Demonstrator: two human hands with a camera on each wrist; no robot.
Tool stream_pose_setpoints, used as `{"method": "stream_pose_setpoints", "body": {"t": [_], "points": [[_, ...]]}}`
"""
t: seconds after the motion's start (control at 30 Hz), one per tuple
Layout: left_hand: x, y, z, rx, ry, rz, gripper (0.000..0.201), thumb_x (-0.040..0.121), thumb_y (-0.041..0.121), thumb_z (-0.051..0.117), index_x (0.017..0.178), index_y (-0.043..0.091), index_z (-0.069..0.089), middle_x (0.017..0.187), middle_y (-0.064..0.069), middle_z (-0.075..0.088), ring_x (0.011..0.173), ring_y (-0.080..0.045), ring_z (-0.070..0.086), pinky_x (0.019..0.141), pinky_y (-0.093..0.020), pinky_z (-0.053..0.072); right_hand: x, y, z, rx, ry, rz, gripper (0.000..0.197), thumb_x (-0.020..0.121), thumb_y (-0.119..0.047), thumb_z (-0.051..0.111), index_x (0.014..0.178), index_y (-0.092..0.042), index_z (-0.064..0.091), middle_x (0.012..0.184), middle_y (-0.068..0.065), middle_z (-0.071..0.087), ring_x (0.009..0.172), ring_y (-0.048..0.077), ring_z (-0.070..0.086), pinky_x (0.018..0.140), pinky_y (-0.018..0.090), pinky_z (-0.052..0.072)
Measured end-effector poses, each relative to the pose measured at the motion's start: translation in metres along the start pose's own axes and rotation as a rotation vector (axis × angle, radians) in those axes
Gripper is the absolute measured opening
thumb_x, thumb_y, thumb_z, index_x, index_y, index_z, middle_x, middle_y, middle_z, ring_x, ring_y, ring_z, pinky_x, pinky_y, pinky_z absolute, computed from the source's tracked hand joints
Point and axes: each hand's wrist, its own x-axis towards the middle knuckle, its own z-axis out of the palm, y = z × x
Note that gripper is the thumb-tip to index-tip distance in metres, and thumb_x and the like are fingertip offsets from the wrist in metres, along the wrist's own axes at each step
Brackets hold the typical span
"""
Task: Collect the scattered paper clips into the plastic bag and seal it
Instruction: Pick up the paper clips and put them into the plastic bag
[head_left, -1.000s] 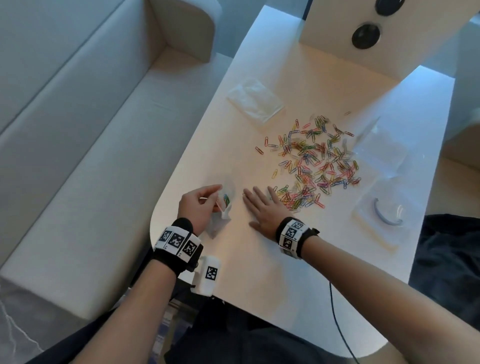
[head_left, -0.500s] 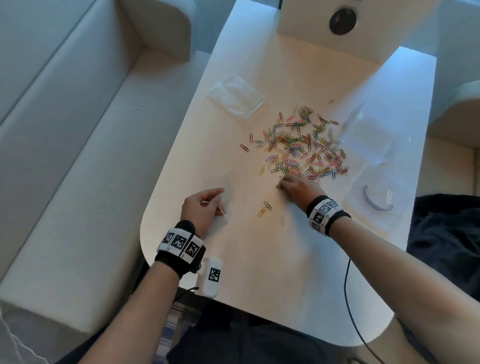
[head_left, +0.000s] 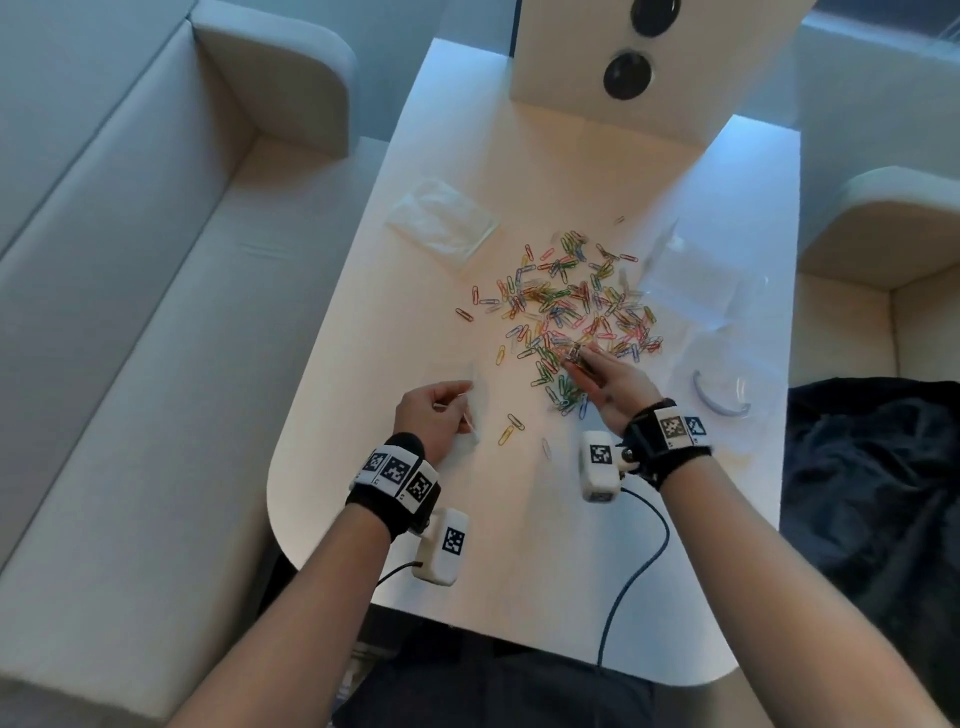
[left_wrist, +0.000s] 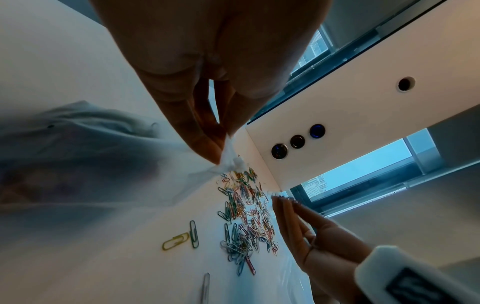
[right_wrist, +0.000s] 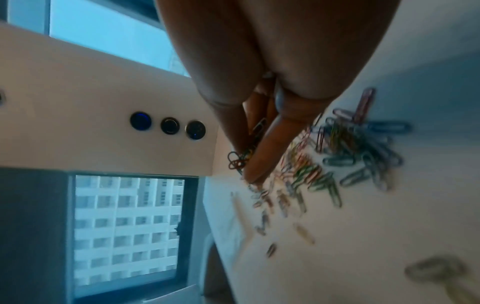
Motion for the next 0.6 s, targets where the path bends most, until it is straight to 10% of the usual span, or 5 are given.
{"method": "stream_pose_setpoints", "body": {"t": [0.17,0.4,0.6], "points": [[0.0,0.007,0.013,0.033,-0.032,0.031,0.022,0.093,0.009,0.06,0.11,0.017,0.073,0.081,-0.004,0.073,0.069,-0.017,0.071,0.083,-0.035,0.06,-0.035,0.025,0.027,-0.166,-0.255,0.108,0.025,0.093,0.001,0.055,0.117,0.008,0.059,0.105,0.022,0.069,0.098,0.028,0.069,0.086,0.031,0.057],[-0.008,0.01,0.017,0.102,-0.044,0.132,0.022,0.093,0.01,0.059,0.107,0.018,0.074,0.077,-0.002,0.073,0.063,-0.009,0.069,0.077,-0.024,0.058,-0.04,0.052,0.05,-1.345,-0.178,-0.252,0.04,0.086,0.005,0.056,0.123,-0.007,0.066,0.114,0.008,0.07,0.104,0.02,0.064,0.096,0.033,0.052],[-0.005,0.012,0.019,0.107,-0.058,0.139,0.023,0.093,0.009,0.06,0.109,0.019,0.074,0.081,-0.002,0.075,0.068,-0.012,0.071,0.078,-0.025,0.058,-0.042,0.05,0.063,-1.572,-0.144,-0.415,0.018,0.086,-0.003,0.061,0.096,-0.009,0.075,0.086,0.009,0.074,0.077,0.018,0.068,0.072,0.028,0.058]]}}
